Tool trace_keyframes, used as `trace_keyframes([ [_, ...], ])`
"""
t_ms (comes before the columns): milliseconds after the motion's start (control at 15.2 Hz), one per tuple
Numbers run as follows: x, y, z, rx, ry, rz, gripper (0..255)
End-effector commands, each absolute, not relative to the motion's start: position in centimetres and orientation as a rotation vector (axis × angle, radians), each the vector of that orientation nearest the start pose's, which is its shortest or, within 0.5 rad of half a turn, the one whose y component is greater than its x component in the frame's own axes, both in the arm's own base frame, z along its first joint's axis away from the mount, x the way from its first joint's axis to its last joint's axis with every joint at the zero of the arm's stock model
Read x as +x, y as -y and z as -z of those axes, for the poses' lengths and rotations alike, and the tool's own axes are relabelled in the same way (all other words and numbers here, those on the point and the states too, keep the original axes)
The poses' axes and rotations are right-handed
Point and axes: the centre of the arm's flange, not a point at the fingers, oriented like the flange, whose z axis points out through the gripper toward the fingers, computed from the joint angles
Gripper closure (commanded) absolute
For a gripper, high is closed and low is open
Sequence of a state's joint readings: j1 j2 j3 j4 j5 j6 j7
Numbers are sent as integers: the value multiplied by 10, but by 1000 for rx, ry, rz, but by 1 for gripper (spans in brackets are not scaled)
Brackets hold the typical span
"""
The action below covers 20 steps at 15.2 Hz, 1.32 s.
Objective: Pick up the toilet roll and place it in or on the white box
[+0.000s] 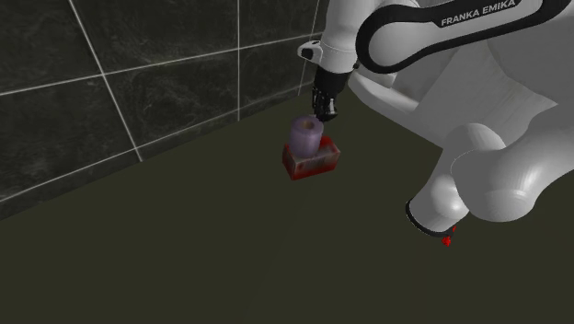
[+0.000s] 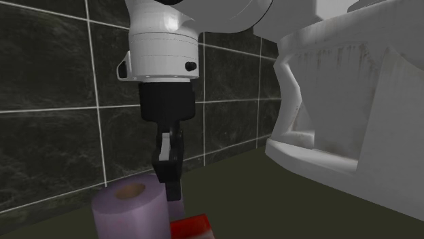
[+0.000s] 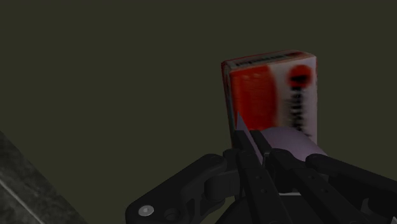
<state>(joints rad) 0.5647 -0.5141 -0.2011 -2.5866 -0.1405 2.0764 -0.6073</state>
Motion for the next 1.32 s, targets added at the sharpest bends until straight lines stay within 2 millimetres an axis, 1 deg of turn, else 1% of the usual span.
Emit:
trace_keyframes([
  [0,359,-131,-420,-2725,1610,-22,255],
  [198,359,-131,-420,-2725,1610,-22,255],
  [264,358,-130,-420,-2725,1610,-22,0],
  [528,358,-128,-417,-2725,1610,-22,0],
  [594,359,-131,-420,-2724,1610,-22,0],
  [792,359,-132,-460,-2725,1610,-22,0],
  [858,359,-132,-470,-2725,1610,-22,0],
  [1254,359,-132,-470,-2725,1610,-22,0],
])
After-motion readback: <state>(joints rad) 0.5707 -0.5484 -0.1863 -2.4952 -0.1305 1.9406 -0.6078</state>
